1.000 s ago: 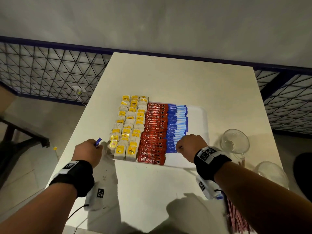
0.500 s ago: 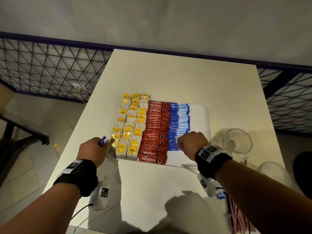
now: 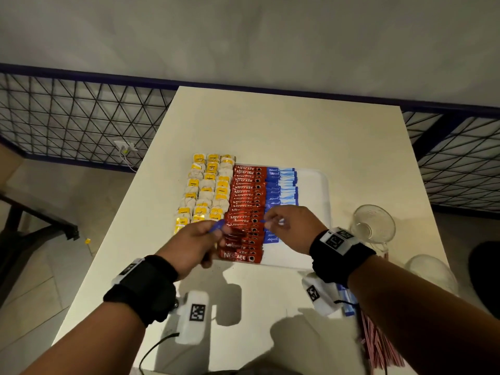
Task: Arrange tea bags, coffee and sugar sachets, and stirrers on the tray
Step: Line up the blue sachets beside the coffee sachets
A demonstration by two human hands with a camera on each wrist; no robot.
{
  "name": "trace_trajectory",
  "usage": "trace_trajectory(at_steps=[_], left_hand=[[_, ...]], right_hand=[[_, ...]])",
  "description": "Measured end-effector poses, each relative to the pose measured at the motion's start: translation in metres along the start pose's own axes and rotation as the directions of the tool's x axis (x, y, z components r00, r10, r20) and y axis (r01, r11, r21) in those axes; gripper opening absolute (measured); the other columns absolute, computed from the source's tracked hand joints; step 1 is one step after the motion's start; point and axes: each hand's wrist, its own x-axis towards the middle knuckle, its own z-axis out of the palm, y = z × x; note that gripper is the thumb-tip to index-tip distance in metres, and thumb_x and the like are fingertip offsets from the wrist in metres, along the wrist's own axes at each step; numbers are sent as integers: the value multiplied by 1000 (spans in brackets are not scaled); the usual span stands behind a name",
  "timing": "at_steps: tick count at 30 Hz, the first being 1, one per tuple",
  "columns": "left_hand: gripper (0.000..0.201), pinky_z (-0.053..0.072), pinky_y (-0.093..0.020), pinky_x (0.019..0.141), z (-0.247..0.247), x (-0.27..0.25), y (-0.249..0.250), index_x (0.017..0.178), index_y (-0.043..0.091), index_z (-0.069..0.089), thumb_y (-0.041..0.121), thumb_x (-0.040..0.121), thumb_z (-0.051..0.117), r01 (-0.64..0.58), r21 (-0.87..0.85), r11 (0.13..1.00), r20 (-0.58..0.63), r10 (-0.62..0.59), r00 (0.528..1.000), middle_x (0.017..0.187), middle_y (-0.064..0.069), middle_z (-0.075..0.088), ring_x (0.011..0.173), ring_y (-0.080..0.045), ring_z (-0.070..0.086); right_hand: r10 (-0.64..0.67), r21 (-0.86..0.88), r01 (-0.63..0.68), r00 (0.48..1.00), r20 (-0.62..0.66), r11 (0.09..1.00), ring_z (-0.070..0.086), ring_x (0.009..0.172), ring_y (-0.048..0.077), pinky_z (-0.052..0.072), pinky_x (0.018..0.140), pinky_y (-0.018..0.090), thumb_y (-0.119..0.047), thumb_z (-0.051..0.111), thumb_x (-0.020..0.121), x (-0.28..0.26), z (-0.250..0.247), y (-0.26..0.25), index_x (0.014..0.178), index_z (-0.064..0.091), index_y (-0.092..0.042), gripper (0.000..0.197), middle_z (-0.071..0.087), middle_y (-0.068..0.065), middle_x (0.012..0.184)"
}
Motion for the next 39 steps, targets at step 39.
trace_trajectory(at_steps=[39], left_hand=[[20,52,-35,65,4,22,1,93,12,70,30,87,63,-16,-101,995,-464,-32,885,84,-8,69,74,-28,63]], right_hand=[[75,-136,-64,994,75,989,58,99,14,35,81,20,-28,58,95,-10,-31,-12,110,71,-17,23,68,-1,115]])
